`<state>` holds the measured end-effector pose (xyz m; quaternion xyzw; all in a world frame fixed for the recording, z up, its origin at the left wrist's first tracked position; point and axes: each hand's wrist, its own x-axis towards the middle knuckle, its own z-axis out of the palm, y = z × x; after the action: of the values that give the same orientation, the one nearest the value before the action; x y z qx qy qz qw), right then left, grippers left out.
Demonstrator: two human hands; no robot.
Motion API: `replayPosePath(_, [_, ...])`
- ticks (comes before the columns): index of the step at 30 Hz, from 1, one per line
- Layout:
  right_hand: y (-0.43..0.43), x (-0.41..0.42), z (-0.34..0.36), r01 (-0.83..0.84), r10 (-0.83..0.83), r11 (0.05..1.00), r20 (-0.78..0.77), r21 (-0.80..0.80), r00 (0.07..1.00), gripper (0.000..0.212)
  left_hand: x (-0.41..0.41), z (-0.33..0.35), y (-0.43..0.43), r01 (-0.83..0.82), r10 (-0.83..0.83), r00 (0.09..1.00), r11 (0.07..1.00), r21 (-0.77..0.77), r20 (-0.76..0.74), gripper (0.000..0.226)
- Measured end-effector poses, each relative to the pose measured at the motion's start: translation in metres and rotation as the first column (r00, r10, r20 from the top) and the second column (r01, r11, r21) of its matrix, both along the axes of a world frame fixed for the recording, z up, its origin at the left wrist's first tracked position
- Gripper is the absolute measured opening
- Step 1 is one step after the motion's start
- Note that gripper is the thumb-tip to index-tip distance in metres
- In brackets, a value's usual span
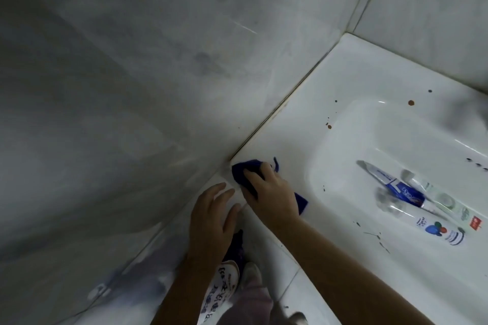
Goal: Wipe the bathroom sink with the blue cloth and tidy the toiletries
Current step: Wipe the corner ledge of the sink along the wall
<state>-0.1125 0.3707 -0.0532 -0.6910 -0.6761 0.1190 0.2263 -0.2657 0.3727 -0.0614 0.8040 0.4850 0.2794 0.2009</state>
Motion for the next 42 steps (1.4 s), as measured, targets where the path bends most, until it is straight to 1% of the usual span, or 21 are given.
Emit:
replayPosePath(2, [-0.003,-0.002,-0.003,0.016,-0.015,1.000,0.067,-0.005,0.998,0.026,-0.005,0.005,-0.009,-0.017,0.017,1.000,1.000,0.001,0.014,0.049])
replayPosePath(5, [-0.052,0.014,-0.004,0.075,-0.071,0.996,0.073,-0.053,0.995,0.036,-0.013,0.013,-0.024,-0.024,0.024,0.999,1.000,0.009,0.030,0.050])
replayPosePath(8, [-0.081,0.030,0.006,0.102,-0.097,0.992,0.067,-0.079,0.993,0.033,-0.016,0.019,-0.038,-0.042,0.041,0.999,0.999,0.013,0.036,0.047])
replayPosePath(10, [-0.076,0.033,0.023,0.202,-0.209,0.972,-0.049,-0.119,0.977,0.030,-0.018,0.022,-0.047,-0.057,0.057,0.998,0.998,0.005,0.040,0.040])
replayPosePath(11, [-0.073,0.037,0.030,0.260,-0.284,0.952,-0.149,-0.164,0.947,0.030,-0.019,0.023,-0.050,-0.062,0.063,0.997,0.998,-0.005,0.041,0.038])
replayPosePath(13, [-0.075,0.048,0.044,0.411,-0.439,0.899,-0.302,-0.153,0.846,0.032,-0.020,0.026,-0.052,-0.060,0.061,0.997,0.998,-0.016,0.040,0.037])
replayPosePath(15, [-0.084,0.060,0.047,0.533,-0.545,0.834,-0.361,-0.140,0.757,0.034,-0.020,0.027,-0.054,-0.051,0.051,0.998,0.999,-0.006,0.034,0.034])
replayPosePath(16, [-0.088,0.063,0.048,0.553,-0.581,0.812,-0.357,-0.189,0.731,0.037,-0.019,0.027,-0.054,-0.050,0.050,0.998,0.999,-0.003,0.031,0.034])
replayPosePath(17, [-0.092,0.063,0.047,0.529,-0.578,0.816,-0.321,-0.232,0.751,0.040,-0.018,0.027,-0.055,-0.053,0.053,0.998,0.999,-0.003,0.026,0.034])
replayPosePath(19, [-0.103,0.055,0.038,0.415,-0.483,0.858,-0.199,-0.303,0.853,0.047,-0.013,0.027,-0.058,-0.064,0.064,0.998,0.998,-0.012,0.023,0.036])
replayPosePath(21, [-0.114,0.047,0.025,0.315,-0.322,0.923,0.007,-0.220,0.947,0.054,-0.010,0.026,-0.061,-0.066,0.067,0.997,0.997,-0.040,0.022,0.038])
replayPosePath(23, [-0.118,0.042,0.010,0.252,-0.233,0.963,0.177,-0.092,0.956,0.058,-0.008,0.025,-0.064,-0.063,0.064,0.998,0.996,-0.069,0.016,0.039])
replayPosePath(24, [-0.115,0.040,0.005,0.239,-0.227,0.971,0.205,-0.034,0.952,0.057,-0.008,0.023,-0.064,-0.063,0.065,0.998,0.995,-0.078,0.018,0.040])
replayPosePath(26, [-0.093,0.030,0.001,0.211,-0.206,0.977,0.224,0.000,0.953,0.053,-0.008,0.020,-0.063,-0.065,0.069,0.997,0.993,-0.098,0.034,0.040])
replayPosePath(28, [-0.044,0.013,0.001,0.144,-0.141,0.990,0.232,0.004,0.963,0.048,-0.009,0.018,-0.058,-0.072,0.077,0.996,0.992,-0.103,0.045,0.040])
replayPosePath(31, [0.028,-0.012,0.005,0.071,-0.063,0.997,0.174,-0.041,0.983,0.039,-0.013,0.020,-0.048,-0.084,0.086,0.996,0.994,-0.063,0.027,0.040])
replayPosePath(33, [0.029,-0.002,0.001,0.053,-0.044,0.997,0.137,-0.062,0.990,0.037,-0.017,0.023,-0.041,-0.096,0.098,0.995,0.994,-0.052,0.037,0.039])
replayPosePath(36, [-0.037,0.030,0.000,0.065,-0.065,0.998,0.142,0.009,0.988,0.037,-0.020,0.022,-0.036,-0.096,0.100,0.994,0.993,-0.069,0.047,0.038])
replayPosePath(38, [-0.051,0.038,-0.004,0.070,-0.071,0.997,0.124,0.012,0.990,0.036,-0.018,0.019,-0.037,-0.090,0.095,0.994,0.992,-0.085,0.048,0.039])
replayPosePath(40, [-0.008,0.032,-0.003,0.070,-0.072,0.997,0.071,0.033,0.995,0.033,-0.018,0.019,-0.037,-0.087,0.091,0.995,0.993,-0.076,0.044,0.040])
replayPosePath(42, [0.041,0.025,-0.002,0.085,-0.086,0.996,0.070,0.007,0.994,0.032,-0.020,0.021,-0.036,-0.080,0.082,0.996,0.996,-0.047,0.039,0.040])
